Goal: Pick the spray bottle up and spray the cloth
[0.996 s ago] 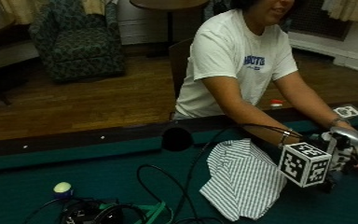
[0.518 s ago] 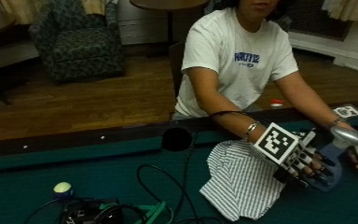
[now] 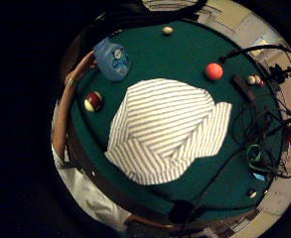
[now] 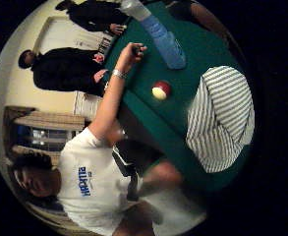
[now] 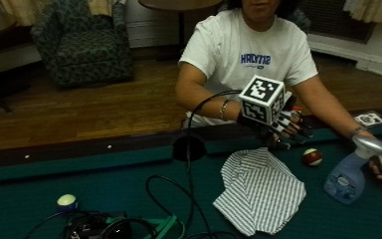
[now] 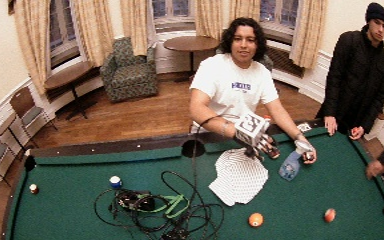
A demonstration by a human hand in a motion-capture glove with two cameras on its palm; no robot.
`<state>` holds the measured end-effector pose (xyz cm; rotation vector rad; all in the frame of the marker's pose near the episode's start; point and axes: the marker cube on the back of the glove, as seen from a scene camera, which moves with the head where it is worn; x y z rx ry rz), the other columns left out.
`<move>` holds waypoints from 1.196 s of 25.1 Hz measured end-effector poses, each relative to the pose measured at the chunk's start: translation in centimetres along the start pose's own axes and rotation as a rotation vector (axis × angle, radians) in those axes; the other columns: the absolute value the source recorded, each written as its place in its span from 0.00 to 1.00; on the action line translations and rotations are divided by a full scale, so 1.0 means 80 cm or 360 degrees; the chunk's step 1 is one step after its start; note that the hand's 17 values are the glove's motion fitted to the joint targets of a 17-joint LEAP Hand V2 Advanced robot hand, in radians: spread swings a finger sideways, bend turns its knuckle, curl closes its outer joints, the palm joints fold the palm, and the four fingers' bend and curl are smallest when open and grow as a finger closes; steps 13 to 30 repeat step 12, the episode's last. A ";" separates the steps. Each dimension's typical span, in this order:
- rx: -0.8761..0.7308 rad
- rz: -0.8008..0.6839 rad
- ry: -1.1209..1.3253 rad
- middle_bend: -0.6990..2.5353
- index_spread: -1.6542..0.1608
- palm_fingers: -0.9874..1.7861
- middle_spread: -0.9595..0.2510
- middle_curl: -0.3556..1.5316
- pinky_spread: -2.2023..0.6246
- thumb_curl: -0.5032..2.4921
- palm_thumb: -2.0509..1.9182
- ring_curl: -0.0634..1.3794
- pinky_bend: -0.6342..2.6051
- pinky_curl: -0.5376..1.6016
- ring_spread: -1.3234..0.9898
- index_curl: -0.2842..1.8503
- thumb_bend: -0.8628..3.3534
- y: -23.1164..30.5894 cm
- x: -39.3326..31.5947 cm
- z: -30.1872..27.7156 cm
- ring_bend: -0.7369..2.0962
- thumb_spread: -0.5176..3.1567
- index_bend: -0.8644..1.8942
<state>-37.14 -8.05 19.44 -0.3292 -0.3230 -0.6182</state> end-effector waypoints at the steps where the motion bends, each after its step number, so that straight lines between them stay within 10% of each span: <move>1: 0.0006 -0.0040 0.0029 0.35 0.74 0.77 0.63 0.43 0.79 0.32 0.70 0.33 0.24 0.34 0.49 0.35 0.20 0.010 -0.004 -0.009 0.42 0.40 0.38; 30: -0.0111 -0.0245 0.0153 0.35 0.74 0.77 0.63 0.43 0.79 0.32 0.70 0.33 0.24 0.34 0.49 0.35 0.20 0.080 -0.036 -0.054 0.42 0.40 0.38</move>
